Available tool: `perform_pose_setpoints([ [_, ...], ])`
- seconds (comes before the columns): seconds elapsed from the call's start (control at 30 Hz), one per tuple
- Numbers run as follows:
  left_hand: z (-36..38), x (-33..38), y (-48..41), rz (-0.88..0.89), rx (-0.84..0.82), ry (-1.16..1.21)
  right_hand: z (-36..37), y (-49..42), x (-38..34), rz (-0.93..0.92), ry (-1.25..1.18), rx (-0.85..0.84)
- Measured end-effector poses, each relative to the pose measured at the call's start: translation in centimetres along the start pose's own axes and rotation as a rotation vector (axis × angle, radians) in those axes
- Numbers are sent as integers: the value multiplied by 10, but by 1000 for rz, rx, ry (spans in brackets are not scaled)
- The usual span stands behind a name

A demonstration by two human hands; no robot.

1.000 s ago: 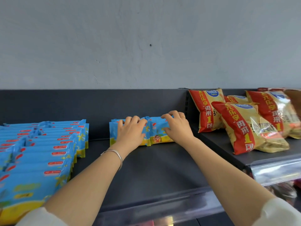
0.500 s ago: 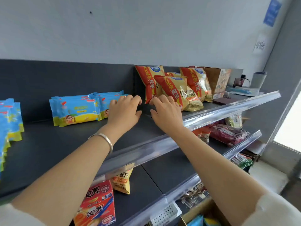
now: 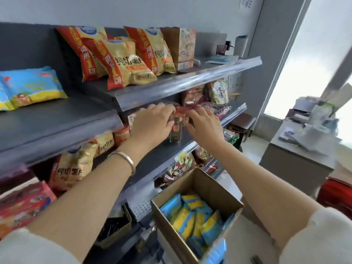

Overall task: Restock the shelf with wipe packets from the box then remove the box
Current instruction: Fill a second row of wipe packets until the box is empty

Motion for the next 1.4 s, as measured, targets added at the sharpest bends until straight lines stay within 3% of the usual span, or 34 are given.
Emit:
perform_pose_setpoints([
  [0.2, 105, 50, 28, -55, -361, -20, 55, 74, 65, 63, 9, -290],
  [0.43, 167, 45, 56, -128, -632, -31, 108, 112, 93, 102, -15, -492],
  [1.03, 295, -26, 87, -180, -964, 98, 242, 125, 70, 76, 4, -892],
  [1.4, 341, -21, 126, -411, -1017, 171, 317, 152, 61, -8, -53, -1082],
])
Point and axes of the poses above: each hand's wrist, its own y-axis away from the middle knuckle, its own z-axis out of the palm, x = y × z, the point moved 2 cm from there along -y, towards the middle knuckle, and after that the axes turned 8 degrees about y, right-handed, at the moved point
